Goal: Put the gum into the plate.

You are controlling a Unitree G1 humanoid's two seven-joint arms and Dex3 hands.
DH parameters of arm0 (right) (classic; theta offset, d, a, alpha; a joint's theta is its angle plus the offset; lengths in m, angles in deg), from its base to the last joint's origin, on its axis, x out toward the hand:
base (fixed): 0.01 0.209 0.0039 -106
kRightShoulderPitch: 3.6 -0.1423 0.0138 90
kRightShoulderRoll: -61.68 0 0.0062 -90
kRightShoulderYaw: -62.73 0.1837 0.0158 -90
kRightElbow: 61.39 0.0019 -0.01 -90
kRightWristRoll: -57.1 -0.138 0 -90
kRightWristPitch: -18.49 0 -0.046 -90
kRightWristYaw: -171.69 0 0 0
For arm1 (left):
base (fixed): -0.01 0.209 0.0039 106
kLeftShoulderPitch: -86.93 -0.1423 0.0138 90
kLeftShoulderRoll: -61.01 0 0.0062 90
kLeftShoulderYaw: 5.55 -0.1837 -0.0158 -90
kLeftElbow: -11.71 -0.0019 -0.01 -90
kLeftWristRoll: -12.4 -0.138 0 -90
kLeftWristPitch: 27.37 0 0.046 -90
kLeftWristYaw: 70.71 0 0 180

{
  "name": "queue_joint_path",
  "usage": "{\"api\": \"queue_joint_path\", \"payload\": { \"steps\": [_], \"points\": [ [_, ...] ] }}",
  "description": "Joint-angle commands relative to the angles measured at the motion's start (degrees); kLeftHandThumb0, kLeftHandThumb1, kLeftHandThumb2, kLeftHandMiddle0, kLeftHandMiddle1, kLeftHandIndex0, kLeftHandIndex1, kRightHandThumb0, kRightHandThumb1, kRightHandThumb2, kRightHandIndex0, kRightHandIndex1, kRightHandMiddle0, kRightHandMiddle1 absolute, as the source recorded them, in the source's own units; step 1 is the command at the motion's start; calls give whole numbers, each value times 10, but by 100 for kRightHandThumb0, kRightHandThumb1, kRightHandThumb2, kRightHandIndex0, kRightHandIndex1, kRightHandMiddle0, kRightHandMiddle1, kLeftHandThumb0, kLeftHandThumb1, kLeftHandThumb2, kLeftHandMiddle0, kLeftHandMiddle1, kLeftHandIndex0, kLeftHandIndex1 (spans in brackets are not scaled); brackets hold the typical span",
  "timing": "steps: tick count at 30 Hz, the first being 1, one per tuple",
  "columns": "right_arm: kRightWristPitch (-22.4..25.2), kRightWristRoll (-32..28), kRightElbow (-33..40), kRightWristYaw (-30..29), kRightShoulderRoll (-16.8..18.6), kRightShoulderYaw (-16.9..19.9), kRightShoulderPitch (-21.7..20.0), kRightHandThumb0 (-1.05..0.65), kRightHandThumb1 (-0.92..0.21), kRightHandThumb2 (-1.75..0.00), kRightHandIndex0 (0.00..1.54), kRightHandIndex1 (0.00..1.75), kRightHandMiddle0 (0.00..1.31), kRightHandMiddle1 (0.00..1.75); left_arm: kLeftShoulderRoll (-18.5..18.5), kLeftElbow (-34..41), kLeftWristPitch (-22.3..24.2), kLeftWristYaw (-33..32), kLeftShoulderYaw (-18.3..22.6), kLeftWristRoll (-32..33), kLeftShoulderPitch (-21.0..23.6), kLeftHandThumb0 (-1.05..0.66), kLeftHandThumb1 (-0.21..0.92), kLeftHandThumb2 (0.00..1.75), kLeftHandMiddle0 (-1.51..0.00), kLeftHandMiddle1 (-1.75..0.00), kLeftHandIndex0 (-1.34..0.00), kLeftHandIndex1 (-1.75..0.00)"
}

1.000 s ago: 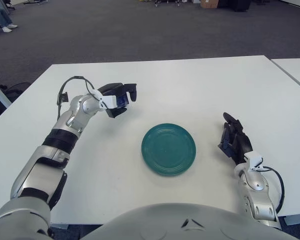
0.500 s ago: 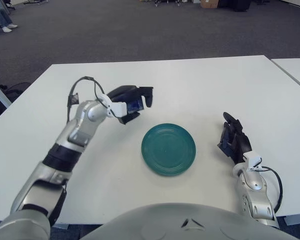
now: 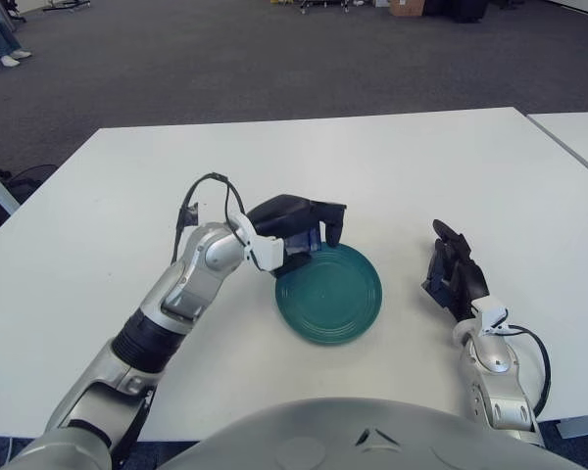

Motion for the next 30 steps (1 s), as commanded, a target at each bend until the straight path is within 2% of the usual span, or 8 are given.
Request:
{"api": "queue_joint_path", "payload": {
  "steps": [1,7,10,19,23,26,29,30],
  "points": [
    [32,4,-25,4,1,-9,20,-83,-92,-104,12,0,0,35,6,10,-20,-11,-13,-13,-4,0,6,159,-81,-166,-60,-175],
    [31,7,-26,-1,3,-10,21,-82,-92,-104,12,0,0,38,27,64,20,30,-65,-35,-18,0,5,160,-79,-168,-63,-175],
    [33,6,-24,1,2,-11,22,-83,-92,-104,12,0,0,38,38,63,18,30,-88,-54,-14,0,3,163,-78,-171,-64,-175],
    [37,-5,-29,7,3,-9,17,-84,-92,-104,9,0,0,33,24,43,-24,33,-92,-62,-2,0,5,160,-79,-168,-62,-175],
    [31,-2,-35,0,4,-7,14,-84,-92,-104,9,0,0,31,23,43,-15,47,-97,-68,0,0,5,158,-81,-164,-61,-175],
    [26,3,-39,-6,6,-8,15,-84,-92,-104,9,0,0,29,23,43,-8,55,-99,-71,-1,0,6,156,-79,-171,-67,-161],
    [18,9,-41,-13,7,-9,16,-84,-92,-104,9,0,0,29,22,41,-5,62,-104,-82,-2,0,26,137,-58,-174,-53,-170],
    [15,11,-42,-15,7,-9,17,-84,-92,-104,9,0,0,29,21,41,-5,63,-105,-85,-2,0,37,124,-48,-174,-45,-172]
  ]
}}
